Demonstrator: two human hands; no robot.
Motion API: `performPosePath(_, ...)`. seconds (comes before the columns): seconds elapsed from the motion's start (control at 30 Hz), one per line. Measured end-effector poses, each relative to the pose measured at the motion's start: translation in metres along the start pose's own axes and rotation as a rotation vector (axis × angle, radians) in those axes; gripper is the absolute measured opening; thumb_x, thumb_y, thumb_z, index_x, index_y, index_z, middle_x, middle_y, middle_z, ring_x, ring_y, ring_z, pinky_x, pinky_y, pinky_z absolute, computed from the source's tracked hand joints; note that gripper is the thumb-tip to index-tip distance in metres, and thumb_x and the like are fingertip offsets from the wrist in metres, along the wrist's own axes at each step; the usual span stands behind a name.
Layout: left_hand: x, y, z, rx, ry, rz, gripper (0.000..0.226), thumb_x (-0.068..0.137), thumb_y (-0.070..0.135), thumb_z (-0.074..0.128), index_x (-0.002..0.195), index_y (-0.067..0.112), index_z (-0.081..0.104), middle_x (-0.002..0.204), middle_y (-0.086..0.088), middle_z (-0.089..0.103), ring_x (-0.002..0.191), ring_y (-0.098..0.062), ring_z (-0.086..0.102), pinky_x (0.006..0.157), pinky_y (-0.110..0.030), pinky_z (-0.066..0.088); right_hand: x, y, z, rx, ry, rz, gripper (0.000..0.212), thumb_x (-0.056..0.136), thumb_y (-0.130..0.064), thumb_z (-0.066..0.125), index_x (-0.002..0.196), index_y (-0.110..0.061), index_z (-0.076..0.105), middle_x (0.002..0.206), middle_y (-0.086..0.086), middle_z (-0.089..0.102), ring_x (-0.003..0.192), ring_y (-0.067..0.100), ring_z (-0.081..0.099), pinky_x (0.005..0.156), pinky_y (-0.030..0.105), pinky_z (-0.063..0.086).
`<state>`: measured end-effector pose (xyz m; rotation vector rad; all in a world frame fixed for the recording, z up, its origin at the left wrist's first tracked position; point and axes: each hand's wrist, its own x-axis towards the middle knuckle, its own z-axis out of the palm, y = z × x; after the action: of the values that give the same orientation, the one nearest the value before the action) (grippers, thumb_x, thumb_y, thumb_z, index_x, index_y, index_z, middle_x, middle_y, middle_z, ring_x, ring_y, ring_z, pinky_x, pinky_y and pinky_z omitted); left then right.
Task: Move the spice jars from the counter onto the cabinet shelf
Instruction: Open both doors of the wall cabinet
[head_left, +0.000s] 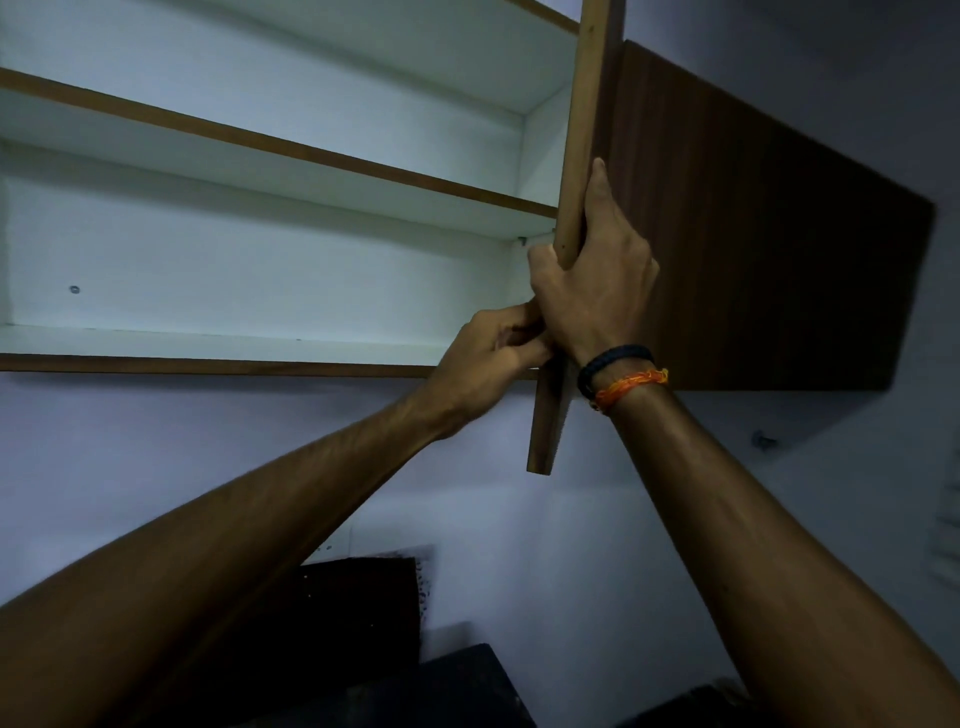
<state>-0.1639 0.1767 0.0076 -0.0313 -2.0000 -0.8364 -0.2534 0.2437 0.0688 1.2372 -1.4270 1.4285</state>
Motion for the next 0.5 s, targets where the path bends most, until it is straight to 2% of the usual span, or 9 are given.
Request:
performPosePath(0.07, 0.006, 0.003, 0.014, 0.032, -0.022, 0.024, 0.031, 0.093, 0.028, 0.056, 0.120, 0.015, 0.065, 0.113, 0.001, 0.073, 0.109, -0.015, 0.069, 0.098, -0.037, 0.056, 0.001, 0.008, -0.014, 0.009, 0.032, 0.032, 0.078, 0.088, -0.027, 0.062, 0.157, -0.018, 0.027, 0.123, 0.009, 0.067, 0.095, 0.017, 0.069, 0.098, 0.036, 0.053)
performPosePath(0.13, 0.013, 0.005, 0.028, 0.112, -0.041, 0.049, 0.047, 0.094, 0.031, 0.056, 0.135, 0.008, 0.059, 0.129, -0.006, 0.068, 0.121, -0.017, 0.063, 0.105, -0.042, 0.051, 0.002, 0.018, -0.028, 0.025, 0.061, 0.052, 0.075, 0.086, -0.027, 0.062, 0.155, -0.019, 0.032, 0.098, 0.004, 0.070, 0.077, 0.013, 0.066, 0.091, 0.034, 0.057)
performPosePath(0.2, 0.021, 0.006, 0.044, 0.159, -0.057, 0.059, 0.055, 0.096, 0.032, 0.056, 0.146, 0.010, 0.048, 0.143, -0.006, 0.058, 0.130, -0.017, 0.056, 0.111, -0.043, 0.046, 0.003, 0.031, -0.041, 0.042, 0.067, 0.050, 0.073, 0.086, -0.026, 0.060, 0.154, -0.020, 0.035, 0.080, -0.007, 0.062, 0.063, 0.006, 0.059, 0.082, 0.031, 0.059)
performPosePath(0.27, 0.028, 0.006, 0.060, 0.157, -0.086, 0.057, 0.062, 0.100, 0.028, 0.056, 0.156, 0.013, 0.032, 0.155, -0.005, 0.045, 0.139, -0.020, 0.047, 0.114, -0.043, 0.042, 0.005, 0.045, -0.052, 0.040, 0.062, 0.034, 0.071, 0.086, -0.023, 0.060, 0.153, -0.019, 0.036, 0.073, -0.013, 0.054, 0.059, 0.001, 0.055, 0.075, 0.027, 0.059)
performPosePath(0.33, 0.034, 0.003, 0.075, 0.153, -0.122, 0.042, 0.072, 0.101, 0.030, 0.055, 0.160, 0.017, 0.015, 0.164, -0.003, 0.028, 0.148, -0.022, 0.033, 0.118, -0.046, 0.037, 0.008, 0.057, -0.065, 0.030, 0.054, 0.024, 0.070, 0.087, -0.020, 0.062, 0.152, -0.018, 0.037, 0.078, -0.010, 0.059, 0.061, 0.005, 0.060, 0.071, 0.020, 0.058)
performPosePath(0.4, 0.039, -0.002, 0.088, 0.187, -0.159, 0.044, 0.084, 0.100, 0.039, 0.056, 0.161, 0.025, 0.000, 0.168, 0.001, 0.012, 0.153, -0.021, 0.021, 0.121, -0.048, 0.030, 0.010, 0.069, -0.076, 0.019, 0.040, 0.019, 0.069, 0.088, -0.016, 0.063, 0.152, -0.017, 0.038, 0.091, 0.001, 0.068, 0.070, 0.011, 0.066, 0.070, 0.016, 0.056)
performPosePath(0.5, 0.043, -0.008, 0.107, 0.273, -0.207, 0.080, 0.103, 0.094, 0.050, 0.061, 0.157, 0.030, -0.018, 0.168, 0.004, -0.012, 0.155, -0.019, 0.004, 0.124, -0.047, 0.021, 0.013, 0.084, -0.088, -0.002, 0.039, 0.001, 0.073, 0.088, -0.013, 0.063, 0.154, -0.013, 0.032, 0.110, 0.006, 0.069, 0.081, 0.011, 0.067, 0.076, 0.011, 0.052)
